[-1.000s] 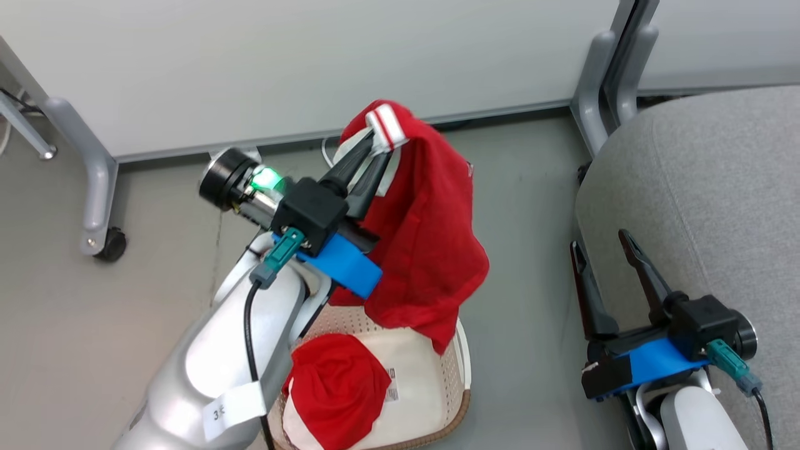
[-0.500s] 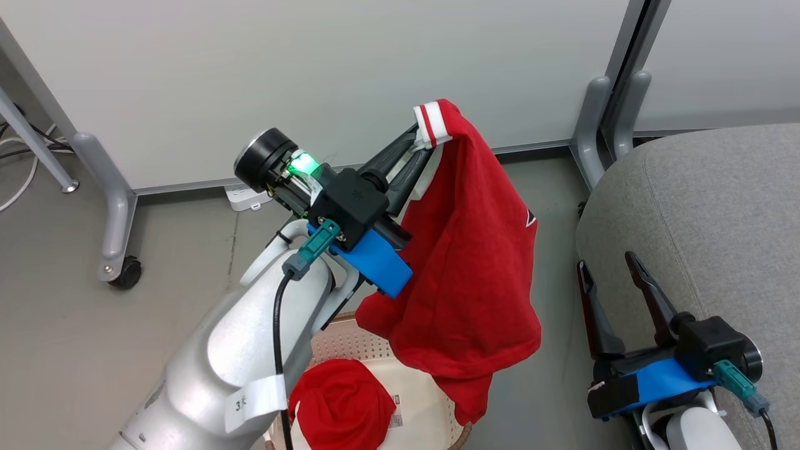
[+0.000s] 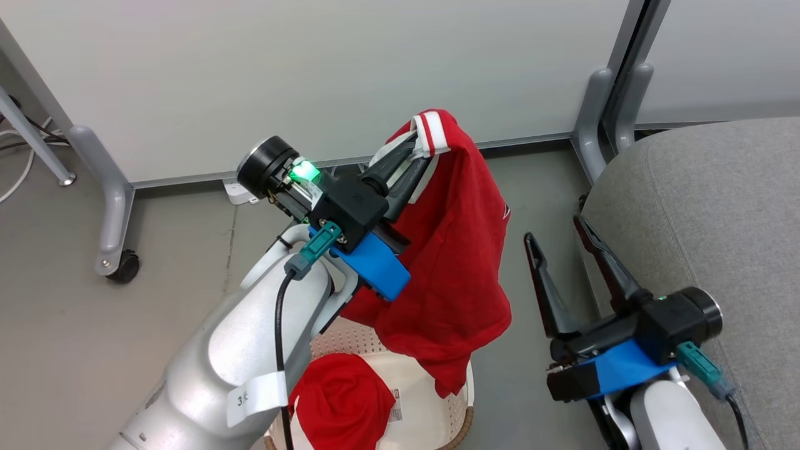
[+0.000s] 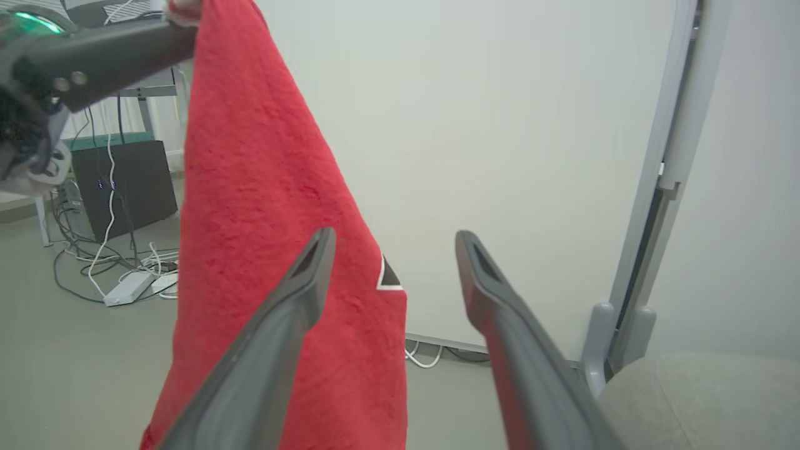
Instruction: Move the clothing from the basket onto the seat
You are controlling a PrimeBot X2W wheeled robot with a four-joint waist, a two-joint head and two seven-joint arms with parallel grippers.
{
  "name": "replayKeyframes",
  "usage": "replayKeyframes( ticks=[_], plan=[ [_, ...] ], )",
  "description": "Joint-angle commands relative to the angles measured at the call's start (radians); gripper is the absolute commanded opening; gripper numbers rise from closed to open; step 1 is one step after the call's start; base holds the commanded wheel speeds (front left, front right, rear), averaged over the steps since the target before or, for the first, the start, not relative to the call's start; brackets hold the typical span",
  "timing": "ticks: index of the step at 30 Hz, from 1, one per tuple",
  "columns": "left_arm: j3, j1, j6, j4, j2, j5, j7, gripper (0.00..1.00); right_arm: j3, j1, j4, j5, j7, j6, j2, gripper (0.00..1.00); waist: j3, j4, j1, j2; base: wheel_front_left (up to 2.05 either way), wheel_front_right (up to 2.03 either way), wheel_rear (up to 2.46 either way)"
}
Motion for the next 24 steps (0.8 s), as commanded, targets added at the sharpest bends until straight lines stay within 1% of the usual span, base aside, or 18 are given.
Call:
replayKeyframes(
  ticks=[1,8,13,16,17,19,20,21,24],
  plan=[
    [-0.001,-0.013,-0.001,0.002,0.001,-0.006,-0.005,0.0,0.03,-0.033,-0.011,-0.001,-0.004,0.0,-0.004,1.0,0.007,-0.001,0.0,-0.0001,0.0,0.0,0.0],
    [-0.008,-0.024,-0.001,0.005,-0.006,-0.003,-0.005,0.0,0.147,-0.135,-0.012,0.019,-0.004,0.0,-0.004,1.0,0.028,0.004,0.0,-0.0001,0.0,0.0,0.0],
    [-0.02,-0.032,-0.001,0.006,-0.011,-0.006,-0.005,0.0,0.204,-0.204,0.04,0.019,-0.004,0.0,-0.004,1.0,0.039,0.008,0.0,-0.0001,0.0,0.0,0.0],
    [-0.028,-0.037,-0.001,0.004,-0.016,-0.007,-0.005,0.0,0.208,-0.234,0.097,0.008,-0.004,0.0,-0.004,1.0,0.044,0.013,0.0,-0.0001,0.0,0.0,0.0],
    [-0.028,-0.037,-0.001,0.004,-0.016,-0.007,-0.005,0.0,0.208,-0.234,0.097,0.008,-0.004,0.0,-0.004,1.0,0.044,0.013,0.0,-0.0001,0.0,0.0,0.0],
    [-0.032,-0.041,-0.001,0.002,-0.019,-0.009,-0.005,0.0,0.201,-0.252,0.139,-0.004,-0.004,0.0,-0.004,1.0,0.047,0.017,0.0,-0.0001,0.0,0.0,0.0],
    [-0.034,-0.046,-0.001,0.0,-0.021,-0.011,-0.005,0.0,0.197,-0.267,0.182,-0.013,-0.004,0.0,-0.003,1.0,0.05,0.021,0.0,-0.0001,0.0,0.0,0.0],
    [-0.034,-0.046,-0.001,0.0,-0.021,-0.011,-0.005,0.0,0.197,-0.267,0.182,-0.013,-0.004,0.0,-0.003,1.0,0.05,0.021,0.0,-0.0001,0.0,0.0,0.0],
    [-0.037,-0.047,-0.001,-0.005,-0.023,-0.011,-0.005,0.0,0.193,-0.293,0.246,-0.025,-0.004,0.0,-0.004,1.0,0.056,0.026,0.0,-0.0001,0.0,0.0,0.0]
  ],
)
